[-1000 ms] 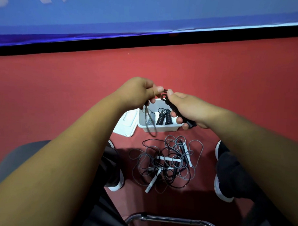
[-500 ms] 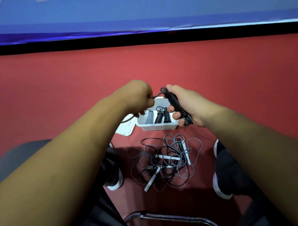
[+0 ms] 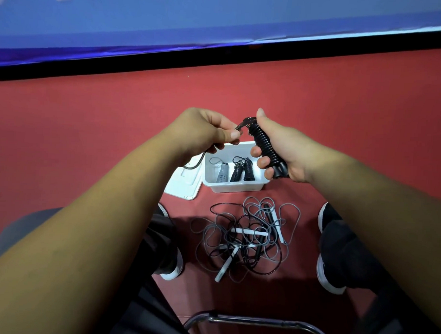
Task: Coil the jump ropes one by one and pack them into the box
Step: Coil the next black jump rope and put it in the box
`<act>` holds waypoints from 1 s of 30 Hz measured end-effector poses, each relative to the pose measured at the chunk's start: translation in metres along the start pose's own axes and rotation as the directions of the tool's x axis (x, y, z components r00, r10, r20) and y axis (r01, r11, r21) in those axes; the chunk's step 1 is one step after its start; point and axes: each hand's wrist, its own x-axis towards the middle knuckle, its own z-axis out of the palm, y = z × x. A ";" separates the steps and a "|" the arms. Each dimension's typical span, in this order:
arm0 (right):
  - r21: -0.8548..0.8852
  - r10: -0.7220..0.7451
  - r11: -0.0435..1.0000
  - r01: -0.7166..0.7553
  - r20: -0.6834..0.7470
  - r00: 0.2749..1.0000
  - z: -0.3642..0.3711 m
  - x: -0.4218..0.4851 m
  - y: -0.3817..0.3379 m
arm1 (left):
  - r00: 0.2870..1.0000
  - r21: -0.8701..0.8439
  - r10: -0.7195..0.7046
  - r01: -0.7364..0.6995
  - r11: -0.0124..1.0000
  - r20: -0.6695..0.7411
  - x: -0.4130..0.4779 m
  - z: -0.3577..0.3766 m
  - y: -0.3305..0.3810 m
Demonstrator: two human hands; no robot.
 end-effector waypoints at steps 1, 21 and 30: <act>0.003 0.003 1.000 -0.003 0.006 1.000 0.001 -0.001 0.000 | 1.000 -0.033 -0.012 0.013 0.999 0.006 -0.001 0.001 0.000; 0.144 -0.053 0.989 0.043 0.068 0.996 -0.004 -0.009 -0.015 | 0.979 0.038 0.166 -0.172 0.984 0.117 -0.004 -0.012 0.011; 0.085 -0.053 0.995 0.050 0.034 0.998 -0.001 -0.010 -0.015 | 0.969 0.122 0.200 -0.218 0.968 0.146 -0.005 -0.011 0.010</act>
